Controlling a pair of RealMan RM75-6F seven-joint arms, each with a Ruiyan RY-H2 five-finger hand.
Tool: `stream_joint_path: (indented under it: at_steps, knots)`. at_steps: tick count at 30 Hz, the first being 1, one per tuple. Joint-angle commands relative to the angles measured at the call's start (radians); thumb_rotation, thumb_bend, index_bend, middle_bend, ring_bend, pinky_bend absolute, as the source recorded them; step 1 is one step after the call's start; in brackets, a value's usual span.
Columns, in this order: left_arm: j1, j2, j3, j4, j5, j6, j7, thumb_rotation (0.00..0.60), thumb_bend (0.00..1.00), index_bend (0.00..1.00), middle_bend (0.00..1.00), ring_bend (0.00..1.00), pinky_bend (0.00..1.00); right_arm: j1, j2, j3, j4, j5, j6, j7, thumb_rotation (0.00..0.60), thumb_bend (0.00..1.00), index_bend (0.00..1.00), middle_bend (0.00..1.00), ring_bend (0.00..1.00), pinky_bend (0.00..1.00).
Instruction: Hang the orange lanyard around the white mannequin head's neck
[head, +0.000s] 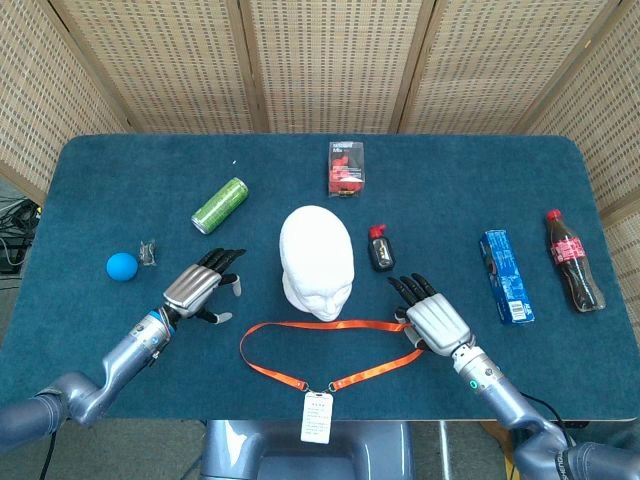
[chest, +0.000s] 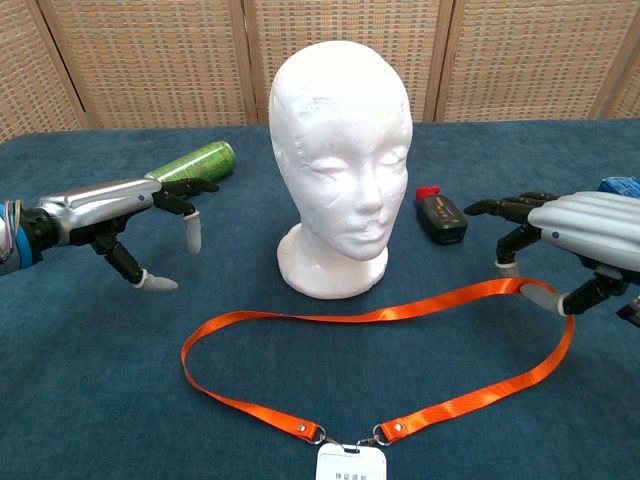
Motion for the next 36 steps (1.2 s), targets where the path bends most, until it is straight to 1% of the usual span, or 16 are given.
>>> stream_joint_path:
  at_steps: [1,5,12,16,19,24,30,36]
  knots:
    - [-0.038,-0.084,0.062,0.158,0.110,0.090,-0.161,0.600,0.19,0.49,0.00,0.00,0.00,0.004,0.006,-0.008,0.013,-0.027,0.001,0.054,0.600,0.67,0.78,0.00,0.00,0.00]
    - [-0.048,-0.143,0.096,0.275,0.159,0.155,-0.232,0.600,0.13,0.50,0.00,0.00,0.00,0.008,0.004,-0.017,0.029,-0.057,0.007,0.106,0.600,0.67,0.78,0.00,0.00,0.00]
    - [-0.051,-0.275,0.148,0.482,0.207,0.260,-0.351,0.600,0.12,0.53,0.00,0.00,0.00,0.015,0.001,-0.026,0.051,-0.091,0.012,0.173,0.600,0.67,0.78,0.00,0.00,0.00]
    - [-0.054,-0.334,0.155,0.556,0.198,0.275,-0.405,0.600,0.13,0.55,0.00,0.00,0.00,0.017,0.009,-0.029,0.048,-0.101,0.014,0.192,0.600,0.67,0.78,0.00,0.00,0.00]
    - [-0.058,-0.354,0.156,0.575,0.187,0.275,-0.440,0.600,0.14,0.55,0.00,0.00,0.00,0.017,0.011,-0.031,0.043,-0.104,0.014,0.197,0.600,0.67,0.78,0.00,0.00,0.00]
    - [-0.060,-0.362,0.154,0.571,0.166,0.265,-0.470,0.600,0.15,0.56,0.00,0.00,0.00,0.016,0.014,-0.035,0.036,-0.111,0.014,0.200,0.600,0.67,0.78,0.00,0.00,0.00]
    - [-0.065,-0.363,0.154,0.562,0.144,0.248,-0.464,0.600,0.17,0.57,0.00,0.00,0.00,0.018,0.016,-0.038,0.029,-0.113,0.006,0.196,0.600,0.67,0.78,0.00,0.00,0.00]
    - [-0.068,-0.368,0.155,0.552,0.119,0.206,-0.422,0.600,0.19,0.57,0.00,0.00,0.00,0.018,0.017,-0.036,0.026,-0.111,0.006,0.198,0.600,0.67,0.78,0.00,0.00,0.00]
